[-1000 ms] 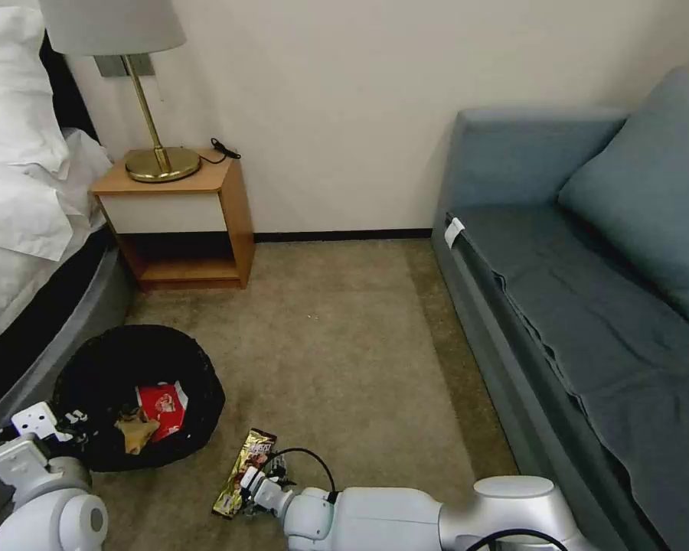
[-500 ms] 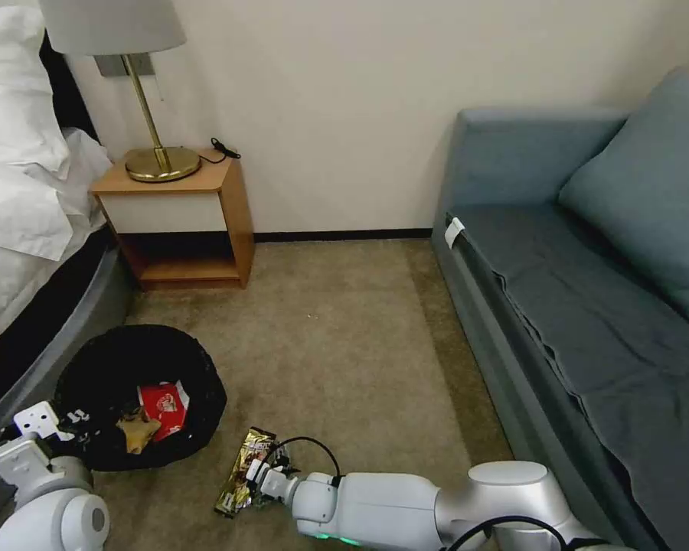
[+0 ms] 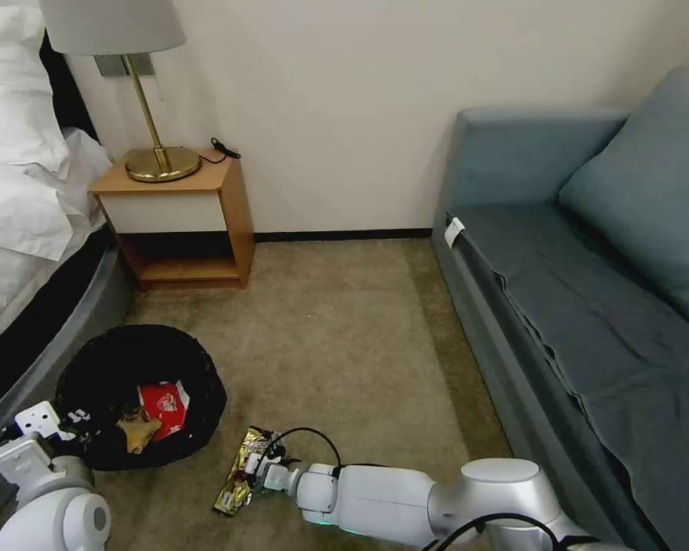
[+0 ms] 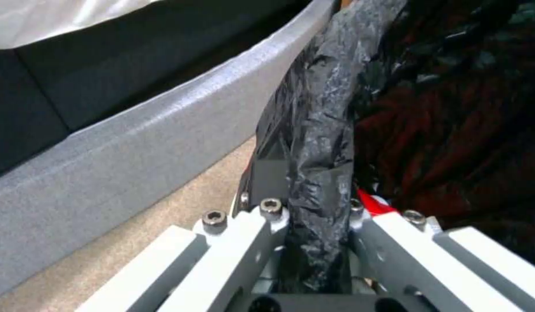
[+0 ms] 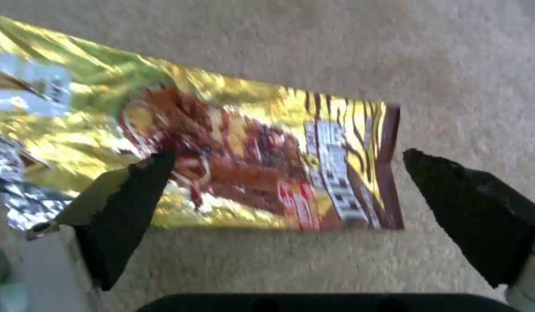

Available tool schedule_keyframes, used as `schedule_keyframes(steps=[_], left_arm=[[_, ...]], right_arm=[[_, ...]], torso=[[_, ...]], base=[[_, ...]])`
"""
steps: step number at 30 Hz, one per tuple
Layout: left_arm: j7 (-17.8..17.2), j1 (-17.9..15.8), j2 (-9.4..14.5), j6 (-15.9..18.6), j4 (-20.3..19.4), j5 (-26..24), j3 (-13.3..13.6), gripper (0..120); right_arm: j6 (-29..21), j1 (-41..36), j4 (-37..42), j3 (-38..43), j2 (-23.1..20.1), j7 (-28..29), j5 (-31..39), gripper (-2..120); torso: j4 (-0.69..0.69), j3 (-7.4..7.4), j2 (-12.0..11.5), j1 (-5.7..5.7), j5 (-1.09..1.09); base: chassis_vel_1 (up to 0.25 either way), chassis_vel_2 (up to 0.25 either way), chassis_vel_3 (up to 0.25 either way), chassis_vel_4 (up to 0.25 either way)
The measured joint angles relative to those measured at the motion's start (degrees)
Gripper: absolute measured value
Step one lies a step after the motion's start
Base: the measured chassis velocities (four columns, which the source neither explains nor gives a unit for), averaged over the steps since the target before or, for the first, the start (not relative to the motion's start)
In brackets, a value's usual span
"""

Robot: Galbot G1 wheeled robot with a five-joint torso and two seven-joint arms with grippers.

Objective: Pick up the trash bin, then pick up the garbage on the floor and place it into the trash bin.

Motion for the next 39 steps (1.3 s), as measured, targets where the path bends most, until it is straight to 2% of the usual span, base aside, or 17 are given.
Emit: schedule_keyframes(steps=[2,7,16,26,39], left_arm=[[0.05,0.02,0.00,-0.03,0.00,0.03,0.00,3],[0.16,0.22,0.00,-0.24,-0.11,0.04,-0.12,3],[0.21,0.30,0.10,-0.41,-0.43,-0.12,-0.34,3],[0.25,0.01,0.02,-0.50,-0.31,-0.07,-0.16,3],[0.31,0.12,-0.11,-0.73,-0.25,-0.03,-0.16,3]], right_arm=[[3.03,0.30,-0.84,0.02,0.27,-2.13,-2.82,100],[4.63,0.47,-1.41,-0.01,0.16,-3.90,-6.56,100],[5.62,2.17,-0.90,-0.11,-2.86,-5.80,-9.39,100],[8.02,2.47,-2.27,0.07,-2.96,-7.47,-14.45,100],[8.72,2.48,-2.87,-0.32,-3.46,-8.02,-16.05,100]], torso=[[0.00,0.00,0.00,0.00,0.00],[0.00,0.00,0.00,0.00,0.00],[0.00,0.00,0.00,0.00,0.00],[0.00,0.00,0.00,0.00,0.00],[0.00,0.00,0.00,0.00,0.00]], base=[[0.000,0.000,0.000,0.000],[0.000,0.000,0.000,0.000],[0.000,0.000,0.000,0.000],[0.000,0.000,0.000,0.000],[0.000,0.000,0.000,0.000]])
